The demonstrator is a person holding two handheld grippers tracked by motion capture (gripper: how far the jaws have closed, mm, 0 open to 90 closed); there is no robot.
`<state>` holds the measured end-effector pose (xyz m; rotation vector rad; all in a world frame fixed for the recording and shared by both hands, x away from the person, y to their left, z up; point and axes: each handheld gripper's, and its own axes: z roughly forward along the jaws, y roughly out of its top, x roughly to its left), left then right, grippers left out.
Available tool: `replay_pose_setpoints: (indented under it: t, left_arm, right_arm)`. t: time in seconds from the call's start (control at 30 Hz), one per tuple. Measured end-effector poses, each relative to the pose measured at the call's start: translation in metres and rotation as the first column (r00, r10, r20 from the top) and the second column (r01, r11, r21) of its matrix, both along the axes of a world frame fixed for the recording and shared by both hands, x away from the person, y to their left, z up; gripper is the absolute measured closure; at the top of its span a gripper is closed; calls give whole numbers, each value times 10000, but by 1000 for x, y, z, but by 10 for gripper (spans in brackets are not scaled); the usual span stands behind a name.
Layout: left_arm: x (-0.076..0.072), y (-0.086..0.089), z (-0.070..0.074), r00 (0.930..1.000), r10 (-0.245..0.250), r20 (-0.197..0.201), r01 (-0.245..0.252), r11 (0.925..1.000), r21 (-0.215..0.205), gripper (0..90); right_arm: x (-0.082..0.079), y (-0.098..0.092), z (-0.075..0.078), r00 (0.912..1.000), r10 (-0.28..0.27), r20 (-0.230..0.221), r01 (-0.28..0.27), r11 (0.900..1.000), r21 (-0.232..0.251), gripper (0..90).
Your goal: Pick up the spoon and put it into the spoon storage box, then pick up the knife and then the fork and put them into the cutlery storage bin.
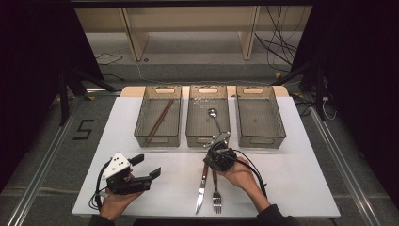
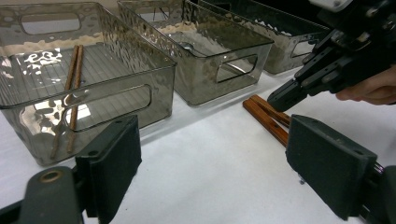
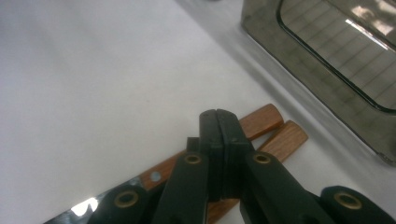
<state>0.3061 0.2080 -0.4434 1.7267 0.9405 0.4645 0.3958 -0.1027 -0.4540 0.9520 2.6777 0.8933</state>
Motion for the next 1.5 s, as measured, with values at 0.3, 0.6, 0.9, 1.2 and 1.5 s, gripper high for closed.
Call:
replay_pose_setpoints:
  t: [0.3,0.6,0.9,1.2,1.5]
  left_arm:
    - [0,1,0,10000,17,5,-16,10000,-19,177]
    - [1,0,0,10000,0,-22,-1,10000,-20,177]
    - [0,0,0,10000,10,-2,-10,10000,-21,178]
    - [0,1,0,10000,9,-20,-9,10000,-39,178]
    - [-1,2,0,10000,35,-14,-35,10000,-51,178]
  right_arm:
    - [5,-3,-14,9995,-236,-213,229,9993,-304,900]
    - [2,-7,-14,9996,-194,-197,181,9978,-643,900]
    - [-1,-7,-16,9999,-139,-100,125,9916,-1286,900]
    - [-1,-15,-18,9993,-293,-216,268,9937,-1092,900]
    - [0,-17,-17,9991,-324,-257,293,9930,-1140,900]
